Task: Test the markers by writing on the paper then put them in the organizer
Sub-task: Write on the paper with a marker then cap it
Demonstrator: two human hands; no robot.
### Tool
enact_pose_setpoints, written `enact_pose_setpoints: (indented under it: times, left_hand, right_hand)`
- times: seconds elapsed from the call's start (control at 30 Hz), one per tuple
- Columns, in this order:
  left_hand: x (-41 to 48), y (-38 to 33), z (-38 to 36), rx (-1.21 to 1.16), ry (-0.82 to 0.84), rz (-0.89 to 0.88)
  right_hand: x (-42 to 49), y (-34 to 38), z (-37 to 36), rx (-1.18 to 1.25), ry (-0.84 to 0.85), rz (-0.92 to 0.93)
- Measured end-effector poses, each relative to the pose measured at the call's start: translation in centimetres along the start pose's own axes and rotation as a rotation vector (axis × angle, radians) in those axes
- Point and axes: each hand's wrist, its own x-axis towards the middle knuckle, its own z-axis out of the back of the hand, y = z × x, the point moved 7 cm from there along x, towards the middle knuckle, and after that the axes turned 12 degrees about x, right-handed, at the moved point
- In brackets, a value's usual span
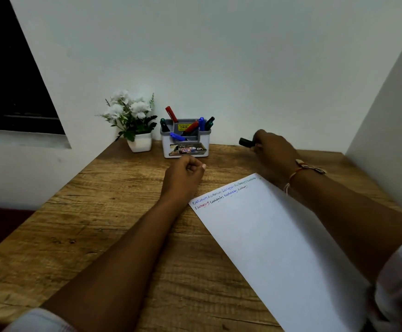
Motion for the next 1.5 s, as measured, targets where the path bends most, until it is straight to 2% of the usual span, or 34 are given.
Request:
enact_pose_setpoints:
  times: [0.17,0.33,0.63,1.1,1.27,1.37,1.5]
  left_hand:
    - [-1.0,-2.4,0.1,-0.087,0.026,-0.144]
    - [-2.4,-4.9,-0.5,-0.264,0.158,-0.298]
    - [-2.7,-4.6,-2.0,-0.237,0.273,-0.291]
    - [-3.1,-4.7,-2.3,-0.286,0.296,-0.236]
    - [-2.5,-4.0,-1.3,-0.338,0.216,-0.155]
    - [-2.2,-3.2,-1.4,-0.292,0.204,-0.106]
    - [-2.3,-2.8,-2.6,-0.112,0.277,-0.145]
  right_hand:
    - [-4.7,6.9,2.4,0.103,0.065,0.238]
    - [-10.5,9.3,2.5,0.187,0.124,0.388]
    - [-11.9,7.0,0.2,0.273,0.102,0.346]
    - [-11.9,6.3,0.2,0.359,0.107,0.354]
    - [-11.3,4.3,0.1,0.308,0.209,0.156]
    - [-11.3,2.5,0.6,0.526,0.233,-0.016]
    - [-11.2,1.7,0.7,0.803,0.172,-0.18]
